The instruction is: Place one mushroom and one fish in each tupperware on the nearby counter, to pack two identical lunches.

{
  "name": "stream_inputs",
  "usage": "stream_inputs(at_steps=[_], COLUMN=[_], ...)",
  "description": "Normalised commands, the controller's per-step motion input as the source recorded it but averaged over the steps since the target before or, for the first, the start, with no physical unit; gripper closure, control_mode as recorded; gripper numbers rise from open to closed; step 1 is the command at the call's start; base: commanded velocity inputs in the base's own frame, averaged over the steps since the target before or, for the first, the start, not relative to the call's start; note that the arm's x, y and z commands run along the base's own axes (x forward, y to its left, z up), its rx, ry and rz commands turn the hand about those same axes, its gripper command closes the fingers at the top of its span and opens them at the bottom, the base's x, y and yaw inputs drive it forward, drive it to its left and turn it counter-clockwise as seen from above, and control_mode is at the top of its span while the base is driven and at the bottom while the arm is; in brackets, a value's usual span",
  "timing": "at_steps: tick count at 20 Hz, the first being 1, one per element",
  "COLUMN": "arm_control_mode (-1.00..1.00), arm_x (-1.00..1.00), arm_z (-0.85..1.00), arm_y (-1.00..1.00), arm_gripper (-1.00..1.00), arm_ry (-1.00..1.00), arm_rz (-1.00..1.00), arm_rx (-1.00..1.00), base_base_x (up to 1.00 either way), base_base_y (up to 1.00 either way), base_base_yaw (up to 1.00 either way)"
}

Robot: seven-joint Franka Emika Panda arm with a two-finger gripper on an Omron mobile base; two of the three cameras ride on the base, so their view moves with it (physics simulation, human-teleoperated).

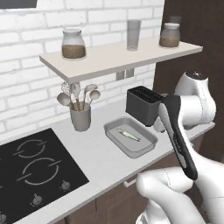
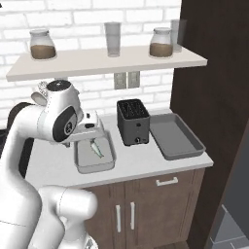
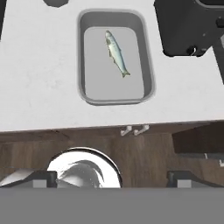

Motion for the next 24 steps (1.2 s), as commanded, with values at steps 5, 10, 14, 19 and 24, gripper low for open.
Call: stream_inputs(at_steps=[5, 10, 14, 19, 24], arm_control_mode=[-1.0, -1.0, -1.0, -1.0, -1.0], arm_x=[-0.87, -0.72, -0.58, -0.81, -0.59], arm_z=[0.66, 0.67, 0.77, 0.46, 0.15], arm_y=[0.0, 0.0, 0.0, 0.0, 0.0], arm_gripper=[-1.0, -1.0, -1.0, -1.0, -1.0], arm_ry=[-0.02, 0.0, 0.01, 0.0, 0.0], arm_rz=[-0.02, -0.05, -0.16, -0.16, -0.12], arm_rx=[0.19, 0.11, 0.0, 0.0, 0.0], base_base_x=[0.0, 0.0, 0.0, 0.0, 0.0], base_base_y=[0.0, 0.0, 0.0, 0.0, 0.0], base_base_yaw=[0.0, 0.0, 0.0, 0.0, 0.0])
